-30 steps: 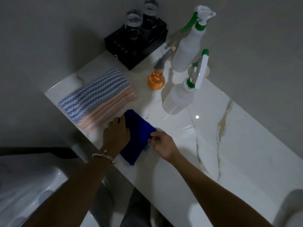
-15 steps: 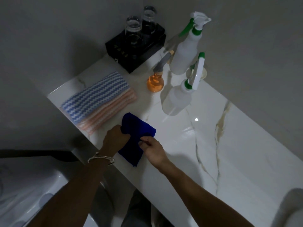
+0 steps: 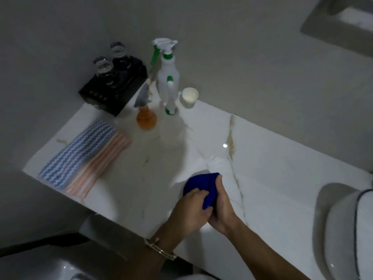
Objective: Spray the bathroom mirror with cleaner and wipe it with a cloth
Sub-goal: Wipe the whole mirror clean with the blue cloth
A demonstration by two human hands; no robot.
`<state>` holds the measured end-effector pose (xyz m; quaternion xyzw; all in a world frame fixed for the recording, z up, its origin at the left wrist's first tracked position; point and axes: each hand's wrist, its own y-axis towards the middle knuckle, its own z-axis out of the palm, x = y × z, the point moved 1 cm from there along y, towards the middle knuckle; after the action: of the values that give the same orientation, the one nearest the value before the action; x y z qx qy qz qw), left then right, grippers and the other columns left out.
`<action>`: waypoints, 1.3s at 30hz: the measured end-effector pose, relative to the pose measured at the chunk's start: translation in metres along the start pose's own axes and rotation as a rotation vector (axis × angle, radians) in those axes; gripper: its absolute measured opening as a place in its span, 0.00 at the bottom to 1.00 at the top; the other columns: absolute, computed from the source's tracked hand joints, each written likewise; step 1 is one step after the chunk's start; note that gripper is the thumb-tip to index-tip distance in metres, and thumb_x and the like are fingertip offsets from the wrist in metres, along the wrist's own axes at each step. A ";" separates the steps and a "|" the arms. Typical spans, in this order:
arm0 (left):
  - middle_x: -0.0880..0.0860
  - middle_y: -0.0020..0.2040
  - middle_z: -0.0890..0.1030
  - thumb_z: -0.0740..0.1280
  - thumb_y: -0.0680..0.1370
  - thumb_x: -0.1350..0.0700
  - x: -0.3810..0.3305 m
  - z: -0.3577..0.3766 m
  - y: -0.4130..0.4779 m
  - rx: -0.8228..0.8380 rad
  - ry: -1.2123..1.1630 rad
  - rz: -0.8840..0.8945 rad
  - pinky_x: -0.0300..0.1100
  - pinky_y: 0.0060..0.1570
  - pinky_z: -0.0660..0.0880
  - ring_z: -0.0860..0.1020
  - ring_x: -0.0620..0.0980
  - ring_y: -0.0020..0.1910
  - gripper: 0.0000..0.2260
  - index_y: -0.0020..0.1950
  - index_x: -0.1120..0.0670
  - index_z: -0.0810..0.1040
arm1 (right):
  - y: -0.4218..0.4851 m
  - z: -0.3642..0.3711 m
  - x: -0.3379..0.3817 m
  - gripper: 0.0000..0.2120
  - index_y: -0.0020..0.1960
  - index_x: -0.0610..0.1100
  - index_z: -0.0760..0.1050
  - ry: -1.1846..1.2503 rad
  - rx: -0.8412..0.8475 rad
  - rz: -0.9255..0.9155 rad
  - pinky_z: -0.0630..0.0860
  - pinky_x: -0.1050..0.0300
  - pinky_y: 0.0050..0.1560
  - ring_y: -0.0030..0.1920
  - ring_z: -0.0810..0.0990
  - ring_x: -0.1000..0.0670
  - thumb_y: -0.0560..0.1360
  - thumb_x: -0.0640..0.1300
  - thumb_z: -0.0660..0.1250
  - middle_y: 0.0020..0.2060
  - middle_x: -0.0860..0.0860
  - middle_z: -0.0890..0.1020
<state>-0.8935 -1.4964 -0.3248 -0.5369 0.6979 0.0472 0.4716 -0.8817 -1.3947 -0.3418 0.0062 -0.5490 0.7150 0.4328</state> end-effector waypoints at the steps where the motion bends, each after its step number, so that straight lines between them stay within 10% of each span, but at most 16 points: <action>1: 0.50 0.47 0.75 0.63 0.76 0.55 -0.008 0.010 0.000 0.034 0.021 0.014 0.42 0.47 0.75 0.76 0.48 0.45 0.05 0.50 0.54 0.74 | -0.005 -0.010 0.002 0.34 0.62 0.35 0.76 0.026 -0.005 0.007 0.73 0.44 0.63 0.59 0.79 0.38 0.77 0.64 0.55 0.56 0.36 0.81; 9: 0.45 0.39 0.78 0.60 0.79 0.52 -0.084 0.027 0.015 0.148 -0.041 0.141 0.36 0.40 0.75 0.77 0.42 0.38 0.06 0.50 0.51 0.77 | -0.046 -0.063 0.059 0.19 0.61 0.37 0.76 0.067 -0.001 -0.031 0.79 0.49 0.52 0.53 0.83 0.42 0.77 0.49 0.64 0.52 0.39 0.83; 14: 0.47 0.54 0.74 0.58 0.81 0.52 -0.115 0.049 0.030 -0.216 -0.093 0.141 0.34 0.47 0.71 0.74 0.43 0.51 0.13 0.62 0.53 0.75 | -0.075 -0.109 0.082 0.14 0.57 0.42 0.78 0.109 0.021 -0.131 0.80 0.50 0.40 0.46 0.83 0.43 0.77 0.48 0.62 0.45 0.44 0.85; 29: 0.54 0.53 0.83 0.64 0.71 0.33 -0.135 0.185 -0.008 0.006 -0.761 -0.312 0.55 0.54 0.78 0.82 0.54 0.51 0.28 0.58 0.54 0.78 | -0.122 -0.253 0.057 0.19 0.62 0.42 0.76 0.092 0.130 -0.045 0.77 0.40 0.54 0.56 0.79 0.36 0.75 0.50 0.63 0.55 0.41 0.82; 39: 0.55 0.59 0.79 0.67 0.77 0.59 -0.125 0.173 -0.015 0.083 -0.903 -0.162 0.56 0.54 0.78 0.80 0.56 0.55 0.21 0.68 0.49 0.69 | -0.108 -0.263 0.049 0.27 0.64 0.43 0.75 0.116 0.095 0.002 0.75 0.37 0.59 0.57 0.79 0.35 0.77 0.62 0.58 0.56 0.40 0.82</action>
<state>-0.7786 -1.3157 -0.3251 -0.4960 0.3797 0.2114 0.7518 -0.7222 -1.1547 -0.3381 -0.0154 -0.4884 0.7399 0.4623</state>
